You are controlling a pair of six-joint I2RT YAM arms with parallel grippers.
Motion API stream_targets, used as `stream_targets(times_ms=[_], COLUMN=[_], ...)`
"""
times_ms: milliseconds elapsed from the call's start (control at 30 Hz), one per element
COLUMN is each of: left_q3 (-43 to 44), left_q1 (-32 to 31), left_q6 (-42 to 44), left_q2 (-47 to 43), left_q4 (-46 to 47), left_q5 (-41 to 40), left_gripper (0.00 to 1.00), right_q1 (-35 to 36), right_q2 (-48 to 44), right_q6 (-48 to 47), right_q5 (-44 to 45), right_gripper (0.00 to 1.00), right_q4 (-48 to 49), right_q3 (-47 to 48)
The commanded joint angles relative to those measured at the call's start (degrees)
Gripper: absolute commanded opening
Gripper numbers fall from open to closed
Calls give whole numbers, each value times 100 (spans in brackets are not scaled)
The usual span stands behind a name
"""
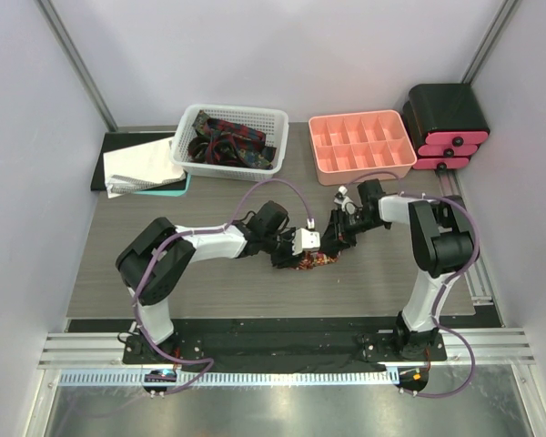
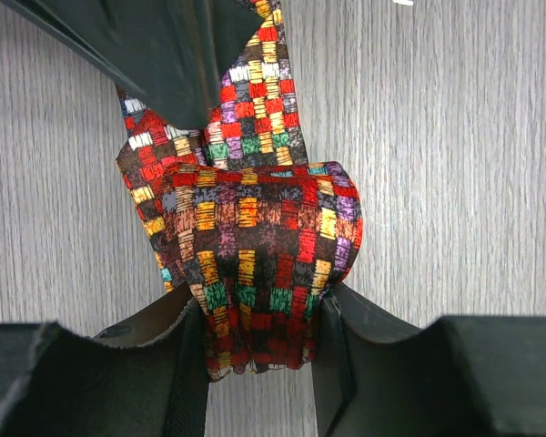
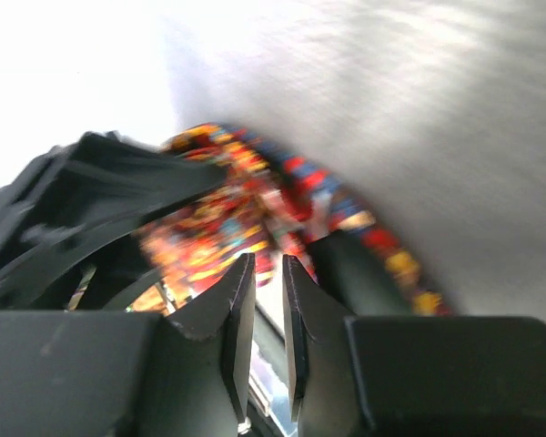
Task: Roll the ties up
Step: Roll the tie at the center of the board.
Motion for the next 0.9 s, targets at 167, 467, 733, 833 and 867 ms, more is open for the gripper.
stream_targets(times_ms=[167,467,733,833,867], left_q3=[20,46,547,609,609], left_q1=[157,166,104,104,104], left_q6=[-639,-341,-121,-103,-94], left_q2=[-350,-334,476,520,520], left_q4=[-264,-930,-1520,-1547,-1547], left_q5=[-600,-777,-776,-768,-776], left_gripper=[13,16,21,23,24], right_q1=[116,99,107,160,186], right_q2=[736,816,60,-239,-291], right_q6=[-445,-410,10,205,275], right_q5=[1157,1377,350,68,15], right_gripper=[22,22,39,50,51], right_q4=[-308,-388,-37,174,244], right_q3=[123,70,263,237,220])
